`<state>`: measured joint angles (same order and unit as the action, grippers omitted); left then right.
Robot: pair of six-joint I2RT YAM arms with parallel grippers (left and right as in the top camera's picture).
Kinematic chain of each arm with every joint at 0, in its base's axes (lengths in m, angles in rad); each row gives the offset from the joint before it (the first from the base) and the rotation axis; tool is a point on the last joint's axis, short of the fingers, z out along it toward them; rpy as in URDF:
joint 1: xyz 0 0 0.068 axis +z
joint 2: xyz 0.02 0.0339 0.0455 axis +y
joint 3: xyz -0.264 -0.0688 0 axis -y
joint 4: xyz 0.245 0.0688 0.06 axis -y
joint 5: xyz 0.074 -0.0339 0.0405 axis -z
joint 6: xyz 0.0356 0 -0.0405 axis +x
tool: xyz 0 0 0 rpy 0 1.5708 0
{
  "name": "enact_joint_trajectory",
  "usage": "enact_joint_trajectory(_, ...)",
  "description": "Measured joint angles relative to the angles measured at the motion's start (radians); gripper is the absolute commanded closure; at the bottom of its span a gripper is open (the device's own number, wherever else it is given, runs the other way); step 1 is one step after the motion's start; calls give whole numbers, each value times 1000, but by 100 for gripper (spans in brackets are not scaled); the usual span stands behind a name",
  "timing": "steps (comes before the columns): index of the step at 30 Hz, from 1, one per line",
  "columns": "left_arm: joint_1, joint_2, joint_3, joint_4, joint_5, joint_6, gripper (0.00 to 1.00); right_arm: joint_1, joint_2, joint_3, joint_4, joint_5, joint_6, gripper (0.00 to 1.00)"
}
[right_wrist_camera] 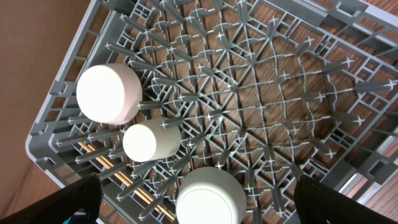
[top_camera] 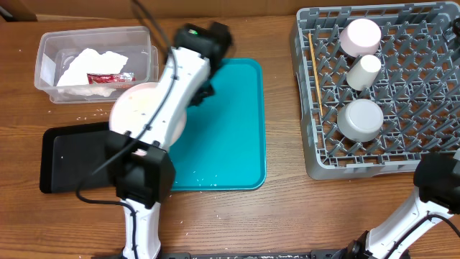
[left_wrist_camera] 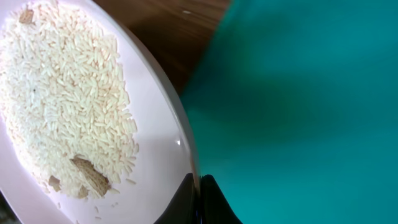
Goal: Sort waste into correct bins and load items into the dishwasher
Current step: 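Lift the plate and carry it left over the black tray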
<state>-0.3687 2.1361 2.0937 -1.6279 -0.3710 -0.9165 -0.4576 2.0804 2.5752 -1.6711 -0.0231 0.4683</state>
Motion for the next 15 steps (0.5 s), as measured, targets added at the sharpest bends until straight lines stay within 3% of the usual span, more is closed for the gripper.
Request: enact_joint_trajectory(15,474,0,1,47,298,-50,96,0,0,0,0,0,0,0)
